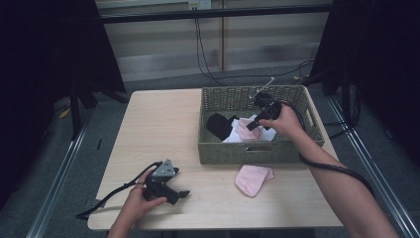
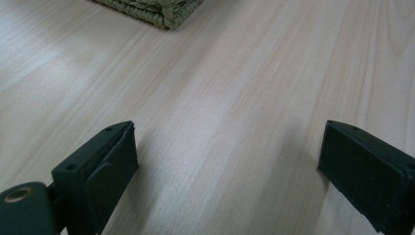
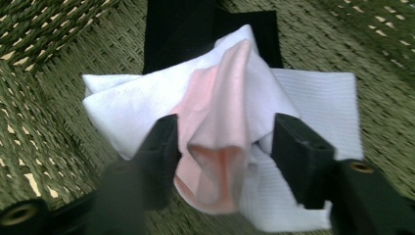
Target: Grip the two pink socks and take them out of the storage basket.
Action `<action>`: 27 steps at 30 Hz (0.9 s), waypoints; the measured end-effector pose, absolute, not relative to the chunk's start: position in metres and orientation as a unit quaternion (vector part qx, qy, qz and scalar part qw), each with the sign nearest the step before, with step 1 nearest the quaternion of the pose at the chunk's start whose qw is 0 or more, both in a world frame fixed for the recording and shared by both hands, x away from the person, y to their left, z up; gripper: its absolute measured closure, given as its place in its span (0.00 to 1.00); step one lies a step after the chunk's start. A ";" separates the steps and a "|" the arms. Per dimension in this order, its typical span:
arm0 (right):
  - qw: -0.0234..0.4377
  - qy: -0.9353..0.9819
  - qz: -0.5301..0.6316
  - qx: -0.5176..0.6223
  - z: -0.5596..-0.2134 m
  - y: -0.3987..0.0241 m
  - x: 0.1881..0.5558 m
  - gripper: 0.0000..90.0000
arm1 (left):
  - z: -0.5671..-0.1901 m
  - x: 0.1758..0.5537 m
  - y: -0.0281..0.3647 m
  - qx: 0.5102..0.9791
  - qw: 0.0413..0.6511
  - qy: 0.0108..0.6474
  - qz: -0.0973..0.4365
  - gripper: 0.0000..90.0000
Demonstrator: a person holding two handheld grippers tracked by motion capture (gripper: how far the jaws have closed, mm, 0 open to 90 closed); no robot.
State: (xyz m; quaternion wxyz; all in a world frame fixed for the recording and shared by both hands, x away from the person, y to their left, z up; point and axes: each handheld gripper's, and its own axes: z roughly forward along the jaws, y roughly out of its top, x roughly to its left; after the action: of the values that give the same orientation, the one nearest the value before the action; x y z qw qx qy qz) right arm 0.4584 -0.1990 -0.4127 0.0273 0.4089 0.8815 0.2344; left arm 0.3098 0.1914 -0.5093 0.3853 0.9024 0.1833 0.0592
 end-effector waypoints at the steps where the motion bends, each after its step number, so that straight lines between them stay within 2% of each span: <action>1: 0.026 0.881 0.235 0.410 -0.415 -0.199 0.458 0.64 | -0.509 0.310 0.191 0.902 0.386 0.183 0.060 0.08; 5: 0.018 0.879 0.239 0.413 -0.418 -0.198 0.457 0.88 | -0.509 0.310 0.191 0.902 0.385 0.183 0.060 0.08; 7: 0.006 0.881 0.238 0.409 -0.412 -0.198 0.457 0.93 | -0.509 0.310 0.191 0.902 0.386 0.183 0.060 0.08; 27: -0.020 0.903 0.211 0.374 -0.354 -0.204 0.438 0.94 | -0.509 0.310 0.192 0.903 0.384 0.183 0.059 0.08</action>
State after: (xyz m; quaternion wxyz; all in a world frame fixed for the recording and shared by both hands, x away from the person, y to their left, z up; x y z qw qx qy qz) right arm 0.4381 -0.2041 -0.3543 -0.0195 0.3742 0.9029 0.2107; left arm 0.3099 0.1915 -0.5091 0.3842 0.9031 0.1827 0.0587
